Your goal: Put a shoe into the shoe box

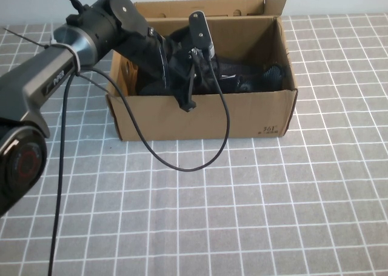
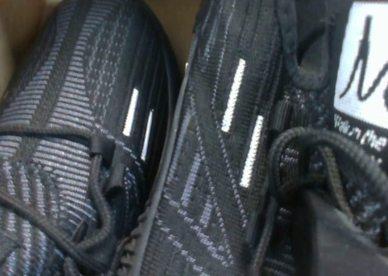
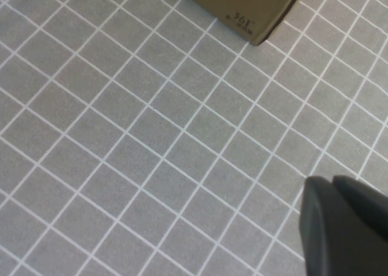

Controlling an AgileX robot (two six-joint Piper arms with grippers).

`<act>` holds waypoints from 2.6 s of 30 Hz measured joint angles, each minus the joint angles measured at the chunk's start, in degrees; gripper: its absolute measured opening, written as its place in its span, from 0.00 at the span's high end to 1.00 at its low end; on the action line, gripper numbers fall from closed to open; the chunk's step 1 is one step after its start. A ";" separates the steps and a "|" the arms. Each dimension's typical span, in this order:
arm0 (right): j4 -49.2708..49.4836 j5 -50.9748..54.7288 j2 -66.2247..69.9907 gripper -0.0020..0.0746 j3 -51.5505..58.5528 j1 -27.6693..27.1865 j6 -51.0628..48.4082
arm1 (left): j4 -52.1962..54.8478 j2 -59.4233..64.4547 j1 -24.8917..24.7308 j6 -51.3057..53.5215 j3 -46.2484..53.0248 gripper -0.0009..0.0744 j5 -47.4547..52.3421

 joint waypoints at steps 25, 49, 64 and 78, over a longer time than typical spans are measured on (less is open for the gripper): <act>1.16 -0.33 0.00 0.99 0.00 0.00 0.00 | -1.21 -4.97 0.11 -23.61 -11.39 0.78 -4.96; 5.20 -0.66 -2.58 0.99 0.00 0.00 2.63 | 13.36 -26.75 0.11 -44.62 -11.26 0.99 4.20; 8.48 5.76 -24.75 0.99 0.00 0.00 4.76 | 16.34 -68.59 0.11 -48.25 42.41 0.99 -20.45; 8.70 -5.59 -36.62 0.99 6.34 0.00 4.81 | 12.37 -115.32 0.11 -48.25 95.43 0.99 -51.12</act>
